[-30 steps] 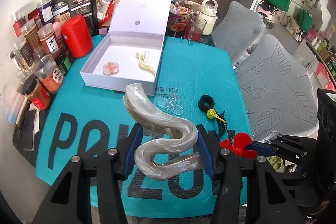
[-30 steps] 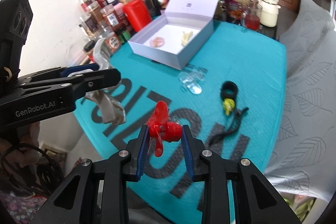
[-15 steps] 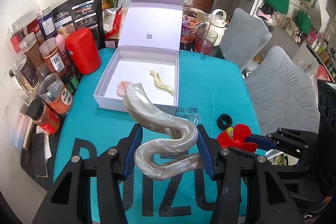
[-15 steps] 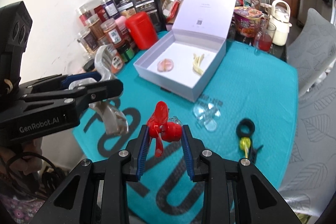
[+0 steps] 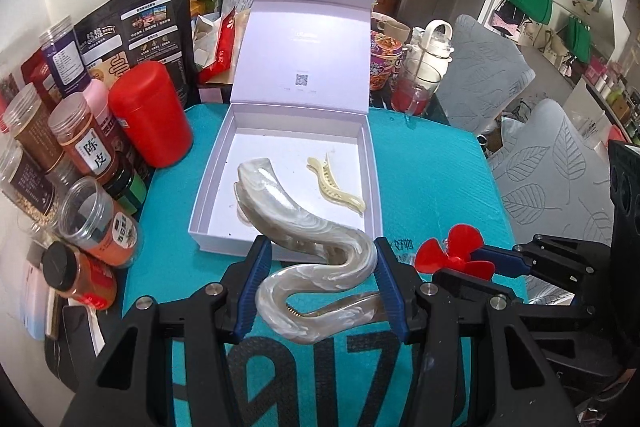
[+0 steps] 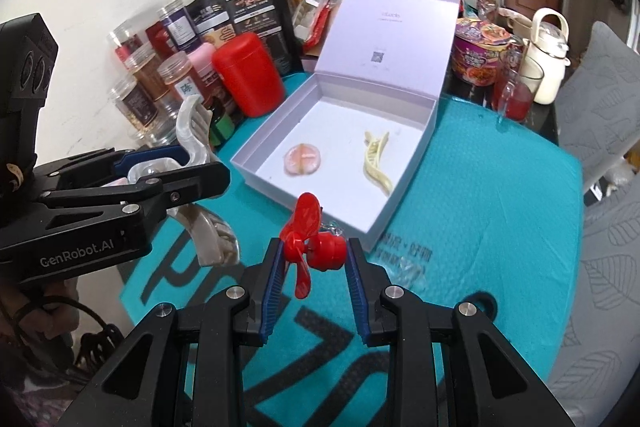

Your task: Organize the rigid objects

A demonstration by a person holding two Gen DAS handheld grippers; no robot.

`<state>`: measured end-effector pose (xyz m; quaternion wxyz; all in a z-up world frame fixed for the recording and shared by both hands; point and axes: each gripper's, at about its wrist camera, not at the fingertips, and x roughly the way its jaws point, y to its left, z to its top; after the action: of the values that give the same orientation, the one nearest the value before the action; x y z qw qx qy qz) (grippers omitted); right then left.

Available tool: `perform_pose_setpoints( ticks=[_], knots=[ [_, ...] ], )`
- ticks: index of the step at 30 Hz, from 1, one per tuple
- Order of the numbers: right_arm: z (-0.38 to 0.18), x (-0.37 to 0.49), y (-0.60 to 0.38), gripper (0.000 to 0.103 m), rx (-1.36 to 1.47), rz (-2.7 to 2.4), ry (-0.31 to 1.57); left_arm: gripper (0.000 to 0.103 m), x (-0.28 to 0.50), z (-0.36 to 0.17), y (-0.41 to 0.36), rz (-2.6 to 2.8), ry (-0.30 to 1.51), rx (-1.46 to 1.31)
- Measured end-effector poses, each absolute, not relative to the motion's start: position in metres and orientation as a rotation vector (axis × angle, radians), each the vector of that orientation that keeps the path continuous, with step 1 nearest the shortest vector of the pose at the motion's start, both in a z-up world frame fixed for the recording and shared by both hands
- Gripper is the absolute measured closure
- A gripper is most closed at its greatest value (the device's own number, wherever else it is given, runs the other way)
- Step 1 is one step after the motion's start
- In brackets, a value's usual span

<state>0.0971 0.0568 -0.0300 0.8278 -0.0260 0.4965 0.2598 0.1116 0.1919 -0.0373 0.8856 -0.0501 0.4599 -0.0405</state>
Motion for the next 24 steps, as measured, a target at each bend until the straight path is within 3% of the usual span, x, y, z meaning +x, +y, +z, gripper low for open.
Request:
perform_pose_setpoints(
  ticks=[24],
  knots=[
    [-0.071,0.218,0.093,0.073,-0.081,0.508,1.069,0.052,0.231,-0.089,0.237,-0.085,0.997,-0.050]
  ],
)
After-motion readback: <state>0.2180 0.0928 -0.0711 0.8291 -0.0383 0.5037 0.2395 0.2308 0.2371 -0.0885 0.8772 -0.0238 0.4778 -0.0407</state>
